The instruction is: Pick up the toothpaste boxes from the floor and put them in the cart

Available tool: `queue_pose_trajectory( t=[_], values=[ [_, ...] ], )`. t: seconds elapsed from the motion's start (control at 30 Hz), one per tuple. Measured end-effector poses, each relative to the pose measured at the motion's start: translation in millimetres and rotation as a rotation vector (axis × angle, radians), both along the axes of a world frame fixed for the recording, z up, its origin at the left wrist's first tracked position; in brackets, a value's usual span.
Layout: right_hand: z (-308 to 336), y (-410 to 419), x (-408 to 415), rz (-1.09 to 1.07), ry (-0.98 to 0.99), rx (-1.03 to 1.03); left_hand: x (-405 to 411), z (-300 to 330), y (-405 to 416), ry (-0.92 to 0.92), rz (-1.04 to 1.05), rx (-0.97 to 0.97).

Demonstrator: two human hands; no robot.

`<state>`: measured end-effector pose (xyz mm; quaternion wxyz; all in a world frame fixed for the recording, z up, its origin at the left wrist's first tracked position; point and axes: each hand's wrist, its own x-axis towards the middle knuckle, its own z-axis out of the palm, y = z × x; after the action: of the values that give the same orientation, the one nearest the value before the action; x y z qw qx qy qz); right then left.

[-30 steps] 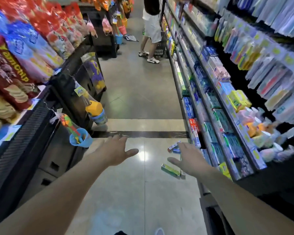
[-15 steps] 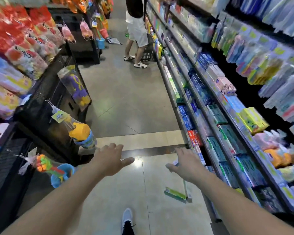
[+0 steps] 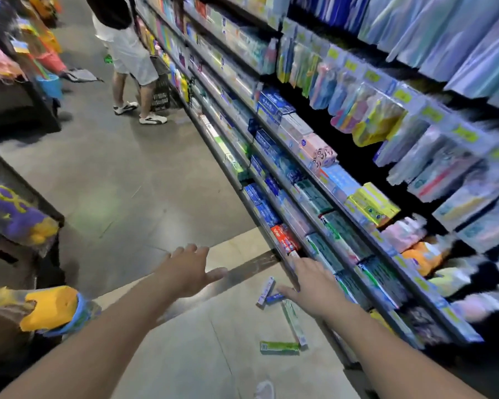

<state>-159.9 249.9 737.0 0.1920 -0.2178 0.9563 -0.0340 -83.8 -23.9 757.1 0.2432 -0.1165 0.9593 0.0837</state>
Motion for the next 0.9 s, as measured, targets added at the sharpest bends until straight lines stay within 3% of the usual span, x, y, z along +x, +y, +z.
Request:
queue_pose_trajectory(
  t=[0.47, 0.9],
  values=[
    [7, 103, -107, -0.379, -0.013, 0.026, -216, 12, 119, 0.034, -0.501, 0.029],
    [1, 87, -153, -0.882, -0.144, 0.008, -372, 1, 150, -0.074, -0.969, 0.038]
  ],
)
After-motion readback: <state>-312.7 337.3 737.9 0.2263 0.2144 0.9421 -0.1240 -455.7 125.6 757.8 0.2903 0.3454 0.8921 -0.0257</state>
